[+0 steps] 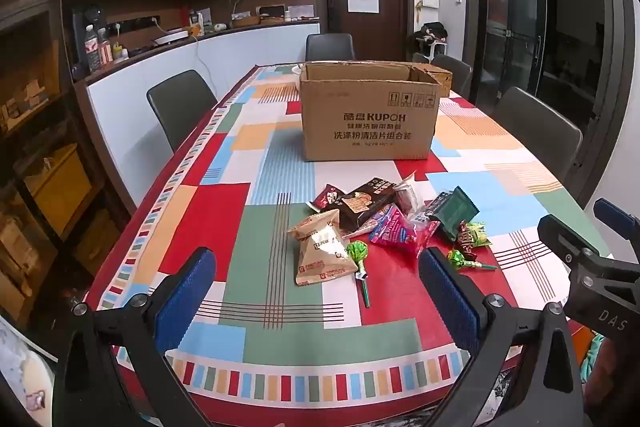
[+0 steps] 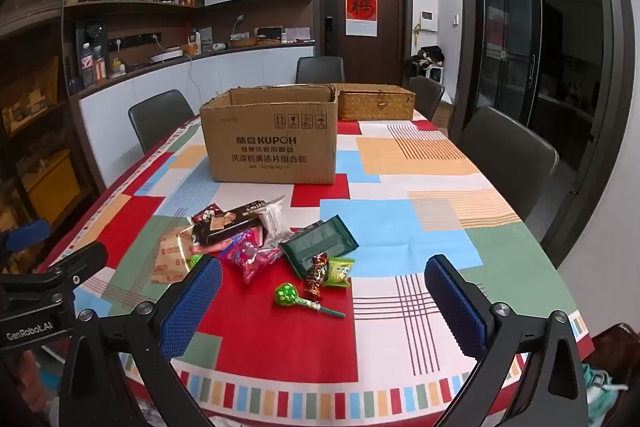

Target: Organize snacks

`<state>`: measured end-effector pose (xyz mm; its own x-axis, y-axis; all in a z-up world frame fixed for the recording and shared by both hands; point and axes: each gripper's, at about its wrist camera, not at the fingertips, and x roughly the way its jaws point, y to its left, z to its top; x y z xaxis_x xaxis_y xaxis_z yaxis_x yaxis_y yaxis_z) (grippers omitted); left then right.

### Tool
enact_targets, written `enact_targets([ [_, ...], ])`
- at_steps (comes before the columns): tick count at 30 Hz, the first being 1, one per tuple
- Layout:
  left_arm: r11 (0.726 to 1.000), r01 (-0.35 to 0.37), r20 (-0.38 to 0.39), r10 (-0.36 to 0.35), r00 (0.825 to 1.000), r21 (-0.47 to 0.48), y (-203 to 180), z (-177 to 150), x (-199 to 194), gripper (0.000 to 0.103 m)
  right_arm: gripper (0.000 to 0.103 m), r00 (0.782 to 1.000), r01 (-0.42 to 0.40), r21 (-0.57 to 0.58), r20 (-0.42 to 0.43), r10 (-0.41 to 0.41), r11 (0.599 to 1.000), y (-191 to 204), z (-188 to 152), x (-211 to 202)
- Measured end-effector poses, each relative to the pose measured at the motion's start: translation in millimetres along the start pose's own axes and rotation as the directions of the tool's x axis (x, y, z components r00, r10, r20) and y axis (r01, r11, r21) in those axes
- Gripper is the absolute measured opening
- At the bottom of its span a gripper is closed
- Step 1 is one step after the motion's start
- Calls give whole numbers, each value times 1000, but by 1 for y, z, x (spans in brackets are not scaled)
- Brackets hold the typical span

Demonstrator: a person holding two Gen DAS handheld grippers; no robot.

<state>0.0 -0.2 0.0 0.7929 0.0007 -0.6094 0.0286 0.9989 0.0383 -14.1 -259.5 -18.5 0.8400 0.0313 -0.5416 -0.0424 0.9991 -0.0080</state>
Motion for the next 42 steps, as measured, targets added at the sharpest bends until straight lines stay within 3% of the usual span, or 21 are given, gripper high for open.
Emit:
enact_targets([
  [42, 1000, 1, 27, -1, 1000, -2, 0, 3, -7, 103, 102, 1000, -5, 11, 16, 5, 1000, -1, 2, -2],
])
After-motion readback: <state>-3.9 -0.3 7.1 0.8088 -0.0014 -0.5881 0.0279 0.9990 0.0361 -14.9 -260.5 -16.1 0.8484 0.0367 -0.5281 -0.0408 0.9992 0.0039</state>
